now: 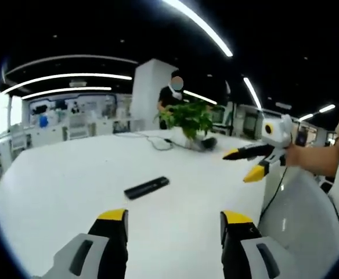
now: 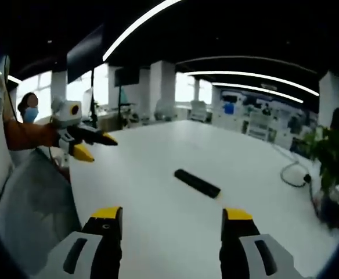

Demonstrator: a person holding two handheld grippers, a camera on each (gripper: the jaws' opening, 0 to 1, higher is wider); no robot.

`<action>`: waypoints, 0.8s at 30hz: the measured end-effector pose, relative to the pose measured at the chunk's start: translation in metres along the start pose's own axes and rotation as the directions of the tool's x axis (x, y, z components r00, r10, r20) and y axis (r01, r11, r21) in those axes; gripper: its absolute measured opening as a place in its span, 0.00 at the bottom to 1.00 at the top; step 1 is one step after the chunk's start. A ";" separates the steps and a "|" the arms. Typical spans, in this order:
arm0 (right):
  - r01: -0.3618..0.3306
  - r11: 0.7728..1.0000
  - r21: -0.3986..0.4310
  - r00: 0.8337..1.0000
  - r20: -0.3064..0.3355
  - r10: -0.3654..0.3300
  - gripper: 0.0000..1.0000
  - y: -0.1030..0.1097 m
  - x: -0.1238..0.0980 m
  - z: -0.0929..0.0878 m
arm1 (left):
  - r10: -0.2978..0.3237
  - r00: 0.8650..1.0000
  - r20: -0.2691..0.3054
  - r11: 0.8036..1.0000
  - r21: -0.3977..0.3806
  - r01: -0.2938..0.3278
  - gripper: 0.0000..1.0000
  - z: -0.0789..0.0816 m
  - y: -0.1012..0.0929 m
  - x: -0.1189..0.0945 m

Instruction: Press the specified remote control buttons in sequence, fully releasing each button before pressing the next.

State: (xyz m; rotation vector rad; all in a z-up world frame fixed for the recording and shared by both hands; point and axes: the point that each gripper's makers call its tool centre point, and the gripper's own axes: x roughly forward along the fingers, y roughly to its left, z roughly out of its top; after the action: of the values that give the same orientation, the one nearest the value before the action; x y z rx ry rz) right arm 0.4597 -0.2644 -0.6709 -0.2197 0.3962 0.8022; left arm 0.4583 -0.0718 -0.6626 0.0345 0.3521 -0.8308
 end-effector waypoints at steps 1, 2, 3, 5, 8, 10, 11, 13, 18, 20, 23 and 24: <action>-0.001 1.000 0.001 1.000 -0.004 0.001 0.69 0.001 -0.001 -0.002 | 0.003 1.000 0.000 1.000 0.005 -0.003 0.66 -0.001 0.000 -0.001; -0.003 1.000 0.005 1.000 -0.002 0.003 0.69 0.003 -0.003 -0.003 | 0.005 1.000 0.000 1.000 0.003 -0.005 0.66 -0.001 -0.001 -0.003; -0.003 1.000 0.006 1.000 0.001 0.003 0.69 0.004 -0.005 -0.004 | 0.003 1.000 0.004 1.000 -0.001 -0.003 0.66 -0.001 -0.002 -0.004; 0.003 1.000 -0.014 1.000 0.011 -0.003 0.70 0.008 -0.008 -0.003 | 0.004 1.000 0.014 1.000 0.007 -0.004 0.67 0.000 -0.005 -0.008; -0.002 0.999 -0.046 1.000 0.015 0.003 0.72 0.014 -0.011 -0.002 | 0.003 1.000 0.020 1.000 0.025 -0.003 0.69 0.000 -0.010 -0.014; -0.007 0.998 -0.064 1.000 0.015 0.008 0.72 0.018 -0.012 -0.002 | -0.004 1.000 0.030 1.000 0.028 0.003 0.71 0.001 -0.013 -0.018; -0.008 0.997 -0.077 1.000 0.017 0.009 0.73 0.020 -0.013 -0.002 | -0.005 0.999 0.036 1.000 0.031 0.004 0.71 0.001 -0.014 -0.019; -0.008 0.996 -0.091 1.000 0.023 0.010 0.73 0.024 -0.014 -0.001 | 0.000 0.999 0.045 0.999 0.035 -0.001 0.71 0.001 -0.016 -0.023; -0.018 0.995 -0.093 0.999 0.032 0.021 0.73 0.032 -0.016 0.000 | 0.005 0.998 0.055 0.999 0.035 -0.007 0.72 0.004 -0.019 -0.032; -0.016 0.995 -0.096 0.999 0.032 0.019 0.73 0.034 -0.017 0.001 | 0.009 0.998 0.067 0.999 0.045 -0.012 0.72 0.008 -0.020 -0.035; -0.014 0.995 -0.101 0.999 0.039 0.018 0.73 0.037 -0.018 0.004 | 0.020 0.997 0.080 0.998 0.052 -0.024 0.72 0.011 -0.019 -0.040; -0.012 0.995 -0.103 0.999 0.040 0.016 0.73 0.037 -0.018 0.004 | 0.021 0.996 0.082 0.998 0.049 -0.025 0.72 0.011 -0.019 -0.040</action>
State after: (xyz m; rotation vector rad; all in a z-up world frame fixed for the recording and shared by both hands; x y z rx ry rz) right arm 0.4224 -0.2496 -0.6612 -0.2964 0.3184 0.8405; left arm 0.4225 -0.0576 -0.6374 0.0513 0.2540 -0.8157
